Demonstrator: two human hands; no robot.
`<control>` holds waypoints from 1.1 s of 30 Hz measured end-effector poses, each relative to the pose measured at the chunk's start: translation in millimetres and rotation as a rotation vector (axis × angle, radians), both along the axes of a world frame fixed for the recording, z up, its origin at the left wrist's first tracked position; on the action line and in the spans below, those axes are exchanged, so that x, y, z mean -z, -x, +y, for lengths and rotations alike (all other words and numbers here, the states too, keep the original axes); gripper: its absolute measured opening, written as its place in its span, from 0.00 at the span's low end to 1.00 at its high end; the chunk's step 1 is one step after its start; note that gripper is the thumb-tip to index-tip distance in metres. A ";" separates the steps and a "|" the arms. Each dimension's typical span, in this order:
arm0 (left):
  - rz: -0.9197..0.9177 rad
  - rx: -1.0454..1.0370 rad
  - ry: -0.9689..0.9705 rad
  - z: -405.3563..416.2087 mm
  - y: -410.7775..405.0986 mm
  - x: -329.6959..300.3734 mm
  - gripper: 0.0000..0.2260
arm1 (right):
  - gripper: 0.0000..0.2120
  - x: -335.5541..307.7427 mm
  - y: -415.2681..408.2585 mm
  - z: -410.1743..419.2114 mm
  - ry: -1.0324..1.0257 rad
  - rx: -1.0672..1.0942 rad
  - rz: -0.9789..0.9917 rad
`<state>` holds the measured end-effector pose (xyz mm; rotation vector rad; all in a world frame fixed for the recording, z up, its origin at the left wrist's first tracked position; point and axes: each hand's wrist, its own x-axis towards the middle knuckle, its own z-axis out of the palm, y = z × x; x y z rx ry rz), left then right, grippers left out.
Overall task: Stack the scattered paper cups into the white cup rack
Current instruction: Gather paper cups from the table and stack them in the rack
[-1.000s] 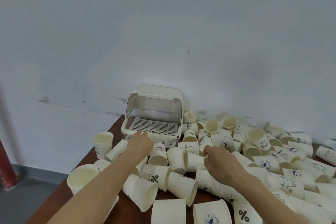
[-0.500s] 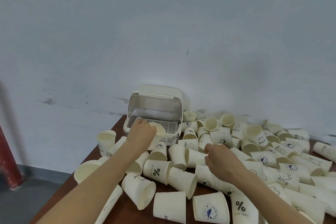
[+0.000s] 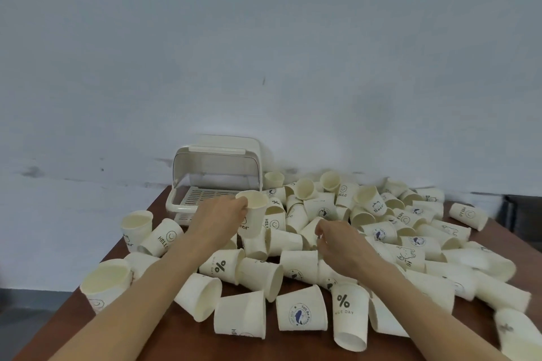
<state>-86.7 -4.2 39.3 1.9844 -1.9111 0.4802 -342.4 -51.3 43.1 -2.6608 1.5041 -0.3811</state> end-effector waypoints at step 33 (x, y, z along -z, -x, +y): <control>0.302 0.391 0.126 -145.5 263.6 -7.4 0.10 | 0.14 6.2 236.3 -110.5 0.001 0.499 -0.120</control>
